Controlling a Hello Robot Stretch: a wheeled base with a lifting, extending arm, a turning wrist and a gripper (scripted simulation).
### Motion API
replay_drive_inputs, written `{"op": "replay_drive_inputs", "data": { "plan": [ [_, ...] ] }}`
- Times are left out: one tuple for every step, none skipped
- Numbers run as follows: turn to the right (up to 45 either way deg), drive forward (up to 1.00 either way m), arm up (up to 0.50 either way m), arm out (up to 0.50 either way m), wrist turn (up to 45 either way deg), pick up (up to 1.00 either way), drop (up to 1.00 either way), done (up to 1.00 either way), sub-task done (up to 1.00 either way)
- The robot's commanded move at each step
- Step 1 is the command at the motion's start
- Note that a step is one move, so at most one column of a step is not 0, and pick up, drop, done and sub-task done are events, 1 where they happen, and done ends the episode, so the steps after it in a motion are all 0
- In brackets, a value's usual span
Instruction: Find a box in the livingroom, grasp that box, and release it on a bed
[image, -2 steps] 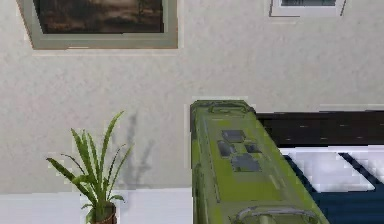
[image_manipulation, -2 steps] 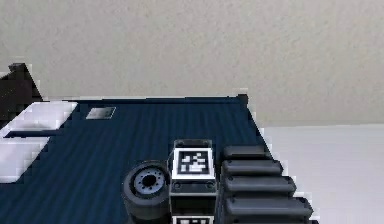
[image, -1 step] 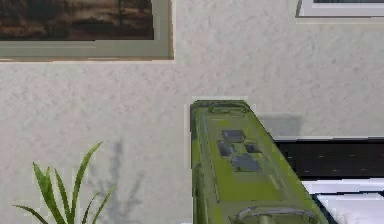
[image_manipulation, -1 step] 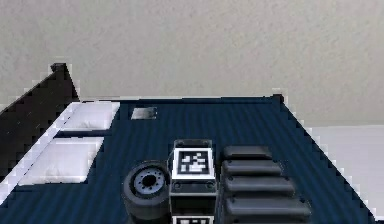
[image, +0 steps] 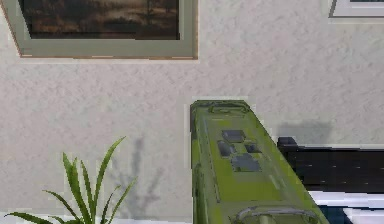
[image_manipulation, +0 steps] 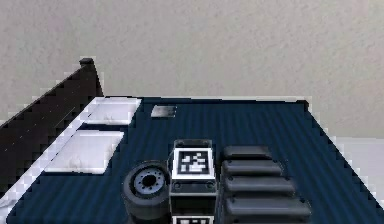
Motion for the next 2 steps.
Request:
{"op": "replay_drive_inputs", "data": {
  "plan": [
    [0.0,0.00,0.00,0.48,0.0,0.00,0.00,0.00,0.00],
    [0.0,0.00,0.00,0.00,45.0,0.00,0.00,0.00,0.00]
  ]
}}
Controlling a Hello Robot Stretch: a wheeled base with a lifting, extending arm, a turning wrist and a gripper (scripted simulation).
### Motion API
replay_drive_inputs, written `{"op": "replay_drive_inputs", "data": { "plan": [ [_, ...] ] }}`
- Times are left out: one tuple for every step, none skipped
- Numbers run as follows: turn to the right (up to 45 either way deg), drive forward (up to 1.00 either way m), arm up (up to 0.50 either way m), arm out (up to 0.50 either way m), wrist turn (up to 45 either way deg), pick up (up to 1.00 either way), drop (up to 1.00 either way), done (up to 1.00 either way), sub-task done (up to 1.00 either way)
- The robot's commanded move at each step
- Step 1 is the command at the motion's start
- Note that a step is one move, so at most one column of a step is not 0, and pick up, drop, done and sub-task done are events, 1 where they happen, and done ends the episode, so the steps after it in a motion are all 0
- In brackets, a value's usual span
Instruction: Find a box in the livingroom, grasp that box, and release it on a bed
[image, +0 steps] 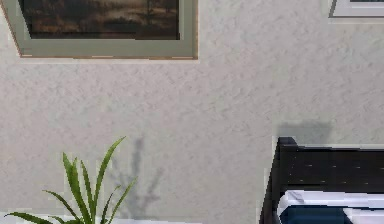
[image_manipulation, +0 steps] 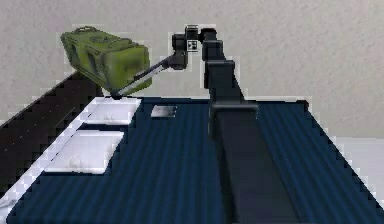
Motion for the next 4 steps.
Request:
{"op": "replay_drive_inputs", "data": {
  "plan": [
    [0.0,0.00,0.00,0.00,45.0,0.00,0.00,0.00,0.00],
    [0.0,0.00,0.00,0.00,45.0,0.00,0.00,0.00,0.00],
    [0.0,0.00,-0.30,0.00,0.0,0.00,0.00,0.00,0.00],
    [0.0,0.00,-0.32,0.00,0.0,0.00,0.00,0.00,0.00]
  ]
}}
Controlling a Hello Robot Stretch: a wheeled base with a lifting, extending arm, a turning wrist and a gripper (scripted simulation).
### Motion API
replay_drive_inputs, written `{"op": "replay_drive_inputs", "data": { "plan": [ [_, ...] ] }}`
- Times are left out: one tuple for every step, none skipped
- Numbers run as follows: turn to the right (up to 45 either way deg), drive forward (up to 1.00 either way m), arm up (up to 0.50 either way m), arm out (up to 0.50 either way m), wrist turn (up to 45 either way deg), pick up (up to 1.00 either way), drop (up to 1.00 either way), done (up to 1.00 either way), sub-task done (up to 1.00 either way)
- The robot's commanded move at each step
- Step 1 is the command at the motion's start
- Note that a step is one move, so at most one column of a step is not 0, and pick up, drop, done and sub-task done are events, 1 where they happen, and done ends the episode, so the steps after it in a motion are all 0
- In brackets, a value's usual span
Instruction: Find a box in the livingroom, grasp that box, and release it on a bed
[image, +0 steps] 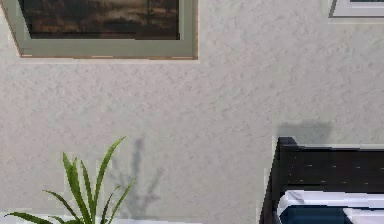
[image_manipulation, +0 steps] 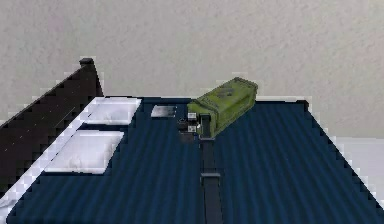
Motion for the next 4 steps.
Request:
{"op": "replay_drive_inputs", "data": {
  "plan": [
    [0.0,0.00,0.00,0.00,0.0,0.00,1.00,0.00,0.00],
    [0.0,0.00,0.10,0.00,0.0,0.00,0.00,0.00,0.00],
    [0.0,0.00,0.00,-0.08,0.0,0.00,0.00,0.00,0.00],
    [0.0,0.00,0.00,0.00,0.0,0.00,0.00,1.00,0.00]
  ]
}}
